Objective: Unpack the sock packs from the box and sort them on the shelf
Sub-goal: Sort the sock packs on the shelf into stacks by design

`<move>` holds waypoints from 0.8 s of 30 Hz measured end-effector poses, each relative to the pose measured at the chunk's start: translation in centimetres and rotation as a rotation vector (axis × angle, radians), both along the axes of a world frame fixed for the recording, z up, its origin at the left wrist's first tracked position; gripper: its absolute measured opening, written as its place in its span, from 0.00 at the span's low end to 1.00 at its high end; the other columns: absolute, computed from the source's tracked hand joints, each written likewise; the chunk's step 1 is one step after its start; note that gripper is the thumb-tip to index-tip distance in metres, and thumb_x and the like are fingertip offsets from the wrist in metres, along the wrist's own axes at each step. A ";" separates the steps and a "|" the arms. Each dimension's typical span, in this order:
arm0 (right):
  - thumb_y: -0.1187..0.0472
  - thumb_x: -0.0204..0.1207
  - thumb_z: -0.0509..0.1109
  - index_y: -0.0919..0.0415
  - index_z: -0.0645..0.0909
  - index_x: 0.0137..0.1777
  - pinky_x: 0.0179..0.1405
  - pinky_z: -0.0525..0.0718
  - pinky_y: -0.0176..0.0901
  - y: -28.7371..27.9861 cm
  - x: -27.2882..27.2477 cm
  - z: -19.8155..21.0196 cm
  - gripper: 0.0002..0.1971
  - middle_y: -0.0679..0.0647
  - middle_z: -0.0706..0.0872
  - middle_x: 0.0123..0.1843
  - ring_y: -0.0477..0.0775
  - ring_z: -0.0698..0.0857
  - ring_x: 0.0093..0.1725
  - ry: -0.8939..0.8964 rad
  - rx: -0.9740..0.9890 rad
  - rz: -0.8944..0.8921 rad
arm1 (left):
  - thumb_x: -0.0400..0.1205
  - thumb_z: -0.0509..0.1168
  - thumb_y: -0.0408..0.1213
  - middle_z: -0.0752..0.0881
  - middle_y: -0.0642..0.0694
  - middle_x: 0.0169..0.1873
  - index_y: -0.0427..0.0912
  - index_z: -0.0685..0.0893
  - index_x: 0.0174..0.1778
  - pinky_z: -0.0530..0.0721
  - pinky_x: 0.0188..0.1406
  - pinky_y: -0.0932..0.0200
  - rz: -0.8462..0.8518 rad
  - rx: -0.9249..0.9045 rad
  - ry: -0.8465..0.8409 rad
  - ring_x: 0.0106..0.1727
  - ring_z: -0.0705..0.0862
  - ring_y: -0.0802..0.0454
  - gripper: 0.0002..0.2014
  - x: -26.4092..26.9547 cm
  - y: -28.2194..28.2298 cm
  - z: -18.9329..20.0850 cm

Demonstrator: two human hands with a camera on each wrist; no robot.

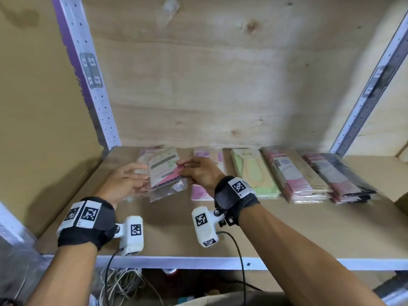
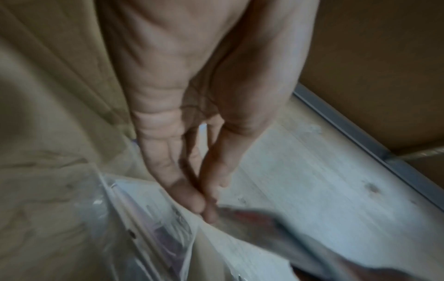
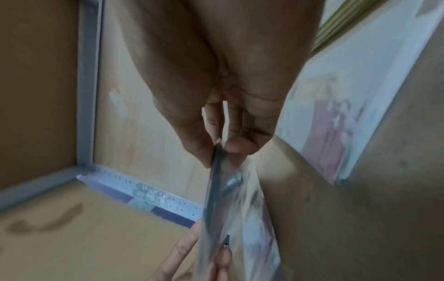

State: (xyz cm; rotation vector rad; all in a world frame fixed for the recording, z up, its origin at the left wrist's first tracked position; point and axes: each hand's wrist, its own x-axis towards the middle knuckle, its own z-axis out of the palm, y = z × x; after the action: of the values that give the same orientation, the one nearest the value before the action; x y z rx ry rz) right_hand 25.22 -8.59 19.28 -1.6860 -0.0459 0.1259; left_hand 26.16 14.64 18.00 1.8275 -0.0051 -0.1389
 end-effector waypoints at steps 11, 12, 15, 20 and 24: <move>0.46 0.85 0.62 0.62 0.86 0.62 0.38 0.78 0.40 -8.0 -6.0 5.5 0.21 0.59 0.91 0.53 0.52 0.87 0.43 -0.077 0.291 -0.041 | 0.77 0.78 0.42 0.91 0.54 0.39 0.55 0.91 0.43 0.83 0.41 0.62 -0.078 0.181 -0.696 0.39 0.87 0.54 0.03 -4.0 -8.3 5.7; 0.43 0.86 0.59 0.60 0.85 0.61 0.37 0.79 0.39 -8.7 -6.4 5.8 0.22 0.57 0.91 0.51 0.52 0.86 0.42 -0.080 0.335 -0.043 | 0.77 0.78 0.45 0.90 0.51 0.38 0.51 0.91 0.43 0.84 0.41 0.56 -0.078 0.188 -0.736 0.40 0.88 0.48 0.03 -4.2 -9.0 6.2; 0.45 0.86 0.59 0.57 0.87 0.56 0.39 0.78 0.41 -10.2 -7.3 5.8 0.20 0.52 0.89 0.42 0.51 0.84 0.41 -0.127 0.345 -0.108 | 0.80 0.76 0.47 0.92 0.48 0.41 0.47 0.92 0.46 0.84 0.42 0.51 -0.121 0.106 -0.762 0.42 0.89 0.41 0.07 -4.4 -10.5 6.6; 0.50 0.83 0.69 0.58 0.88 0.52 0.45 0.82 0.34 -11.5 -8.2 2.7 0.13 0.44 0.92 0.46 0.45 0.89 0.46 -0.135 -0.187 -0.124 | 0.80 0.75 0.42 0.94 0.46 0.46 0.48 0.92 0.50 0.85 0.44 0.55 -0.126 -0.151 -0.536 0.42 0.88 0.54 0.05 -4.2 -13.9 3.5; 0.57 0.86 0.64 0.60 0.85 0.56 0.50 0.86 0.39 -12.2 -8.6 1.1 0.09 0.53 0.92 0.51 0.56 0.91 0.51 0.038 -0.121 -0.087 | 0.79 0.76 0.34 0.94 0.46 0.48 0.49 0.88 0.55 0.86 0.39 0.62 -0.130 -0.174 -0.309 0.44 0.91 0.54 0.11 -3.3 -14.9 0.4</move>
State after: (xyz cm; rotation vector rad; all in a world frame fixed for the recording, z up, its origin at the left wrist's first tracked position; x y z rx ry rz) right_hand 16.66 -20.82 20.41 -1.8032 0.0651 0.0970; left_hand 22.84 -0.22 18.38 1.6580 -0.3434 0.0525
